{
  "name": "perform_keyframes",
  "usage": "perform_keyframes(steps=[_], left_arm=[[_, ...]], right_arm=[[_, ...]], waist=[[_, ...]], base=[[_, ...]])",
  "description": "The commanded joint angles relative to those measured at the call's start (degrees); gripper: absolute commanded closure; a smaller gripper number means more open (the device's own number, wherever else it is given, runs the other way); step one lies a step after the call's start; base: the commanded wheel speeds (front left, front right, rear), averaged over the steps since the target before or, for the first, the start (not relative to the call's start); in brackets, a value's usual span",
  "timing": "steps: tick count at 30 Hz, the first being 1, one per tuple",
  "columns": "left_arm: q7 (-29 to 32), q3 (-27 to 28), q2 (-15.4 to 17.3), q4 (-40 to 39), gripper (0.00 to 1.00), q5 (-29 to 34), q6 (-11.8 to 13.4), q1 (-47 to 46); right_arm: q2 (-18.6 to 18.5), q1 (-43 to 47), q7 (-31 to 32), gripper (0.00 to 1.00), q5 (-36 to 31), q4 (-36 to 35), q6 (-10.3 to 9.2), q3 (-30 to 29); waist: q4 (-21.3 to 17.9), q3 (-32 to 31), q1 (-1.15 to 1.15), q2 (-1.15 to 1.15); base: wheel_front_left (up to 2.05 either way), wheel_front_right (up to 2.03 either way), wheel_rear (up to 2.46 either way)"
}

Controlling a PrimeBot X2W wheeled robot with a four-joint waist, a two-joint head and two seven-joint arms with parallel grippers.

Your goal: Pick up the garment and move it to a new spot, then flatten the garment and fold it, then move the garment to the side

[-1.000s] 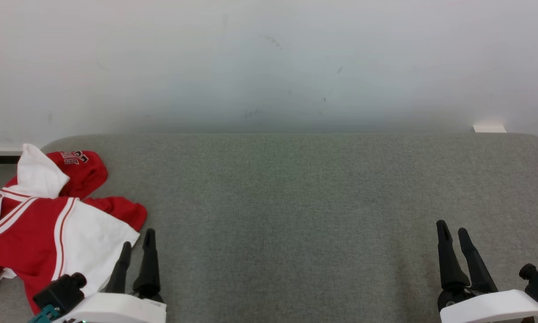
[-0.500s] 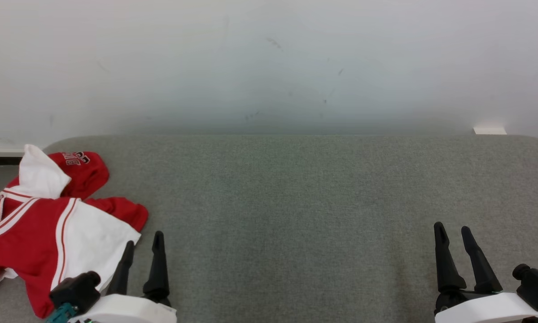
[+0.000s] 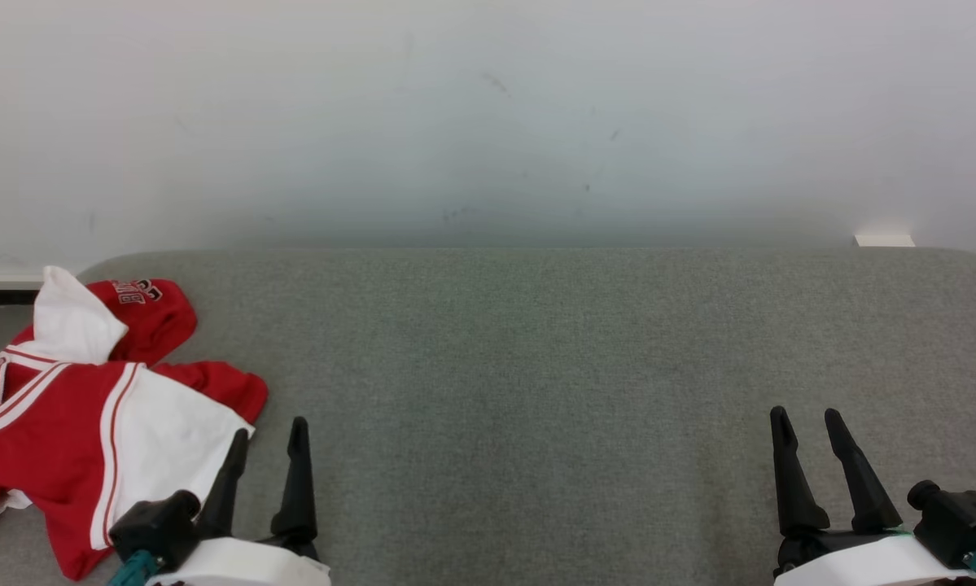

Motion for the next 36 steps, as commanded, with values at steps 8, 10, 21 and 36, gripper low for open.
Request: perform_keyframes(steps=[8,10,21,36], left_arm=[[-1.3,-0.2,0.4,-0.2,0.0,4.7,-0.1,0.4],[-1.6,-0.3,0.4,-0.1,0.0,5.5,-0.2,0.5],[-2.9,-0.3,0.4,0.4,0.0,9.2,-0.4,0.6],[-4.4,-1.3,0.4,-0.1,0.0,14.6,0.1,0.2]], right_arm=[[-0.2,-1.0,-1.3,0.0,-3.8,-0.5,-0.09,0.7],[-0.2,-1.0,-1.6,0.0,-4.5,-0.5,-0.09,0.8],[-0.3,-0.5,-2.9,0.0,-8.4,0.2,-0.1,0.5],[-0.3,-0.9,-4.4,0.0,-12.1,-0.2,-0.12,0.4]], waist=[[0.0,-0.2,0.0,0.0],[0.0,-0.2,0.0,0.0],[-0.2,-0.6,0.0,0.0],[-0.4,-0.4,0.0,0.0]], base=[[0.0,0.0,0.0],[0.0,0.0,0.0],[0.0,0.0,0.0],[0.0,0.0,0.0]])
